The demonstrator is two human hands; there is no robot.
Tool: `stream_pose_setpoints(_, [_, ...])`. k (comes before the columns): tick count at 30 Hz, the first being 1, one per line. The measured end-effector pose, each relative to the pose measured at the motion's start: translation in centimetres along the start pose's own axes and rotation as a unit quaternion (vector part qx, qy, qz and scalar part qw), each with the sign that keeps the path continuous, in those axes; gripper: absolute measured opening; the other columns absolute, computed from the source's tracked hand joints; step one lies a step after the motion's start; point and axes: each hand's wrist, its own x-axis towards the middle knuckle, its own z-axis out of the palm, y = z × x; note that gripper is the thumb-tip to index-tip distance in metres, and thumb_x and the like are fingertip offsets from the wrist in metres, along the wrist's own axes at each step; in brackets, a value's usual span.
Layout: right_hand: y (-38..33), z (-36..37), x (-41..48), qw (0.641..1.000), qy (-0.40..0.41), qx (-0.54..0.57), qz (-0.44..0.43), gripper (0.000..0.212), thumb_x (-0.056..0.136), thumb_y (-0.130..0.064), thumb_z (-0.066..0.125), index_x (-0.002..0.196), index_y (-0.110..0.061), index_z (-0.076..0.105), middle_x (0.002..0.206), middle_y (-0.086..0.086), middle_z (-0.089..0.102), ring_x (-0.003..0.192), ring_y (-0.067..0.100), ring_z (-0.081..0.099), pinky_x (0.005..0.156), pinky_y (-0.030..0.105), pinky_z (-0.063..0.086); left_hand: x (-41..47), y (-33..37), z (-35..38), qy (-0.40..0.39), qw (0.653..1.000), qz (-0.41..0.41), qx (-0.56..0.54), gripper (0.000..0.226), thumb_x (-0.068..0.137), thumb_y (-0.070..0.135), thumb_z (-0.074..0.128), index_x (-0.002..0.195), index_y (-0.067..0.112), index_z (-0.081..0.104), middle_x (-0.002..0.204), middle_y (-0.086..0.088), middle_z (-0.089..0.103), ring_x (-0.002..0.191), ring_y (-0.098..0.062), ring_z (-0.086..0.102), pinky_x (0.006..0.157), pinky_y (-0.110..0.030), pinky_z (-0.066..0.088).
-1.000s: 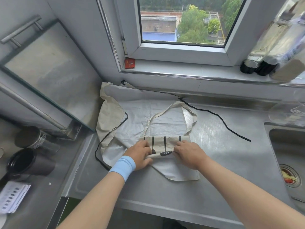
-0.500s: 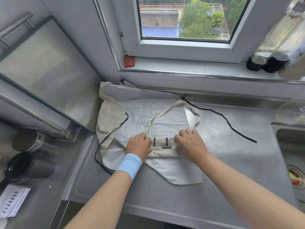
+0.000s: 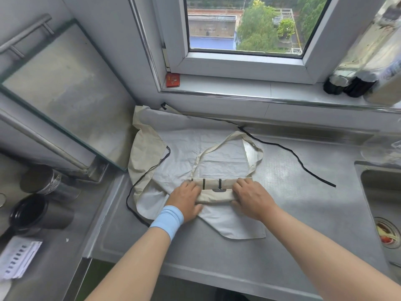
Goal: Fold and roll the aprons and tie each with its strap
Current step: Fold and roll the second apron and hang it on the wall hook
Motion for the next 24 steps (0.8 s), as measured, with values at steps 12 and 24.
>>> stream_pose_setpoints(12, [1.0, -1.6, 2.7, 0.992, -0.001, 0.032, 0.122, 0.032, 0.101, -0.042, 0.040, 0.111, -0.015, 0.055, 0.110, 0.004, 0.058, 0.090, 0.032, 0.063, 0.069, 0.037, 0.042, 2.6, -1.7, -1.3, -0.018, 0.971, -0.180, -0.157, 0.023, 0.094, 0.038, 0.054, 0.106, 0.020, 0.061, 0.111, -0.005, 0.053, 0.100, -0.028, 0.059, 0.087, -0.037, 0.046])
stream_pose_setpoints(24, [-0.5, 0.2, 5.1, 0.991, 0.072, 0.112, -0.011, 0.043, 0.088, -0.004, 0.057, 0.131, -0.007, 0.057, 0.144, 0.022, 0.047, 0.127, 0.038, 0.050, 0.103, 0.044, 0.043, 5.8, 3.8, 0.2, 0.061, 0.998, 0.002, 0.008, 0.026, 0.072, 0.015, 0.044, 0.074, 0.019, 0.069, 0.074, 0.002, 0.065, 0.064, -0.021, 0.062, 0.054, -0.027, 0.049])
